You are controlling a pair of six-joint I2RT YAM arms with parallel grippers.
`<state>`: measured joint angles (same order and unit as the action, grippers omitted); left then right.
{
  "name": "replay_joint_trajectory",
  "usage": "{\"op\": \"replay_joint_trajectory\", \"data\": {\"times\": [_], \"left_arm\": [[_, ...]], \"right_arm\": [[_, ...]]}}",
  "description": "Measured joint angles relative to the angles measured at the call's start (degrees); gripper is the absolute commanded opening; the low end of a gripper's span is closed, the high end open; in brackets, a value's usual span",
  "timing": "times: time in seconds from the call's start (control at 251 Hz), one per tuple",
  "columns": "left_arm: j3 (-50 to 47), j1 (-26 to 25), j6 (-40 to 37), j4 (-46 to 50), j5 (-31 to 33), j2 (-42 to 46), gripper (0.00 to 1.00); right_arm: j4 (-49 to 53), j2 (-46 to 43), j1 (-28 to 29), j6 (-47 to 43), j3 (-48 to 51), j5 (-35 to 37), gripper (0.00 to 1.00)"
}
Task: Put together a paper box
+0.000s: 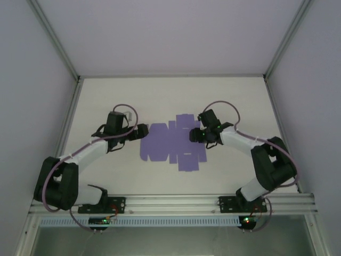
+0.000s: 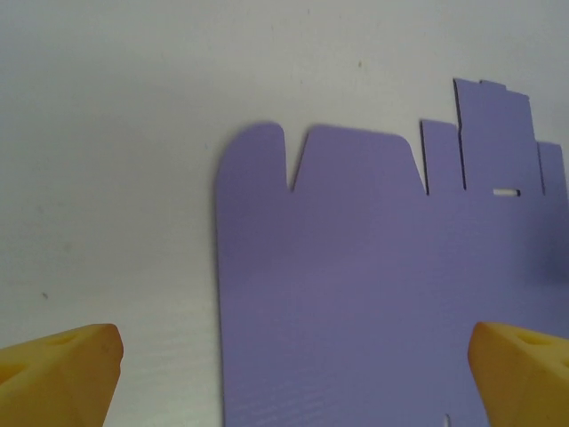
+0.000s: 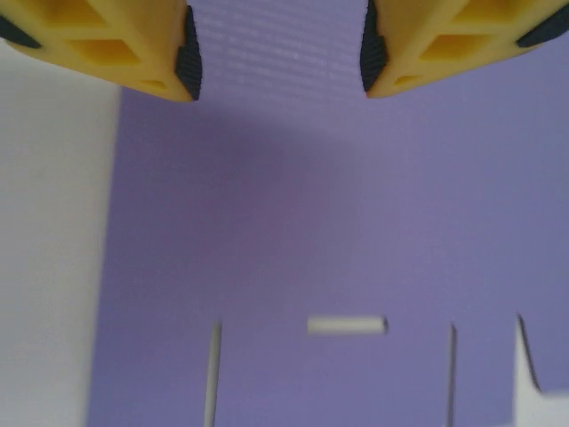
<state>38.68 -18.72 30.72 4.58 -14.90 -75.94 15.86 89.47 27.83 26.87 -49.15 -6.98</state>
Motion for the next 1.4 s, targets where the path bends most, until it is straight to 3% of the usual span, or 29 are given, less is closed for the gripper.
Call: {"op": "replay_joint_trajectory", "data": {"times": [0.379,0.85,1.213,1.401], "left_arm": [[-1.22,0.72,5.42,-0.7,-9.53,-8.37,1.0],[1.03,1.01,8.39,-1.86,-13.0,-13.16,0.96],[-2.78,0.92,16.63,-18.69,-19.41,-14.03,0.92],[-4.66,-2.12,20.46,-26.51,-27.02,-7.15,0.92]], "right_arm": [[-0.39,3.93,-4.26,1.27,1.01,-6.14,0.47],[-5.25,3.48,-4.39,1.25,3.21,-7.13,0.47],[-8.63,3.89,-5.49,1.2,3.76,-4.94,0.47],[-11.47,3.98,-5.44,1.22,4.7,-5.77,0.47]]}}
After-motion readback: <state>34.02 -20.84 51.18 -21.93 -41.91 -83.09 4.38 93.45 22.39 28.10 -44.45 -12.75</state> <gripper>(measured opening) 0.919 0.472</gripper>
